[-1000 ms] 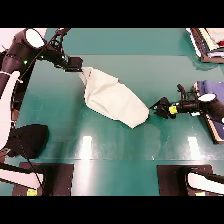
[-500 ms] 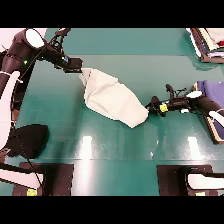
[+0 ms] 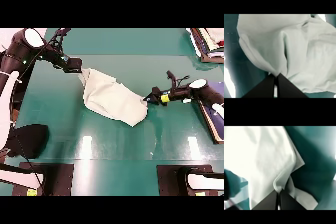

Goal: Fold the shirts.

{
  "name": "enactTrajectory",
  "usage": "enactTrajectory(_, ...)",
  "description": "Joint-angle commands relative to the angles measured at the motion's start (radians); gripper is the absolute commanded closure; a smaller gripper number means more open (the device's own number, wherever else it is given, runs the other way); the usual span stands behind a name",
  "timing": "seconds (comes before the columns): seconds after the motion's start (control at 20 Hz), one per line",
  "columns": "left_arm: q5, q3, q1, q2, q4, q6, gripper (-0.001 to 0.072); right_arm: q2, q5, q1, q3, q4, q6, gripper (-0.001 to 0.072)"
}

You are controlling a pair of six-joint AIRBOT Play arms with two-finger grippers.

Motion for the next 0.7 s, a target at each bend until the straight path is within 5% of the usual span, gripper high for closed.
enactTrajectory(0.0,0.037,0.005,0.000,0.040,0.019,0.001,0.0683,0.092,-0.006,-0.023,0.099,-0.154,0.026,0.0700)
enactTrajectory(0.65,0.147,0.333,0.000,0.577,0.021,0.010,0.0683,0.563,0.001,-0.206,0.606,-0.263,0.024,0.0700)
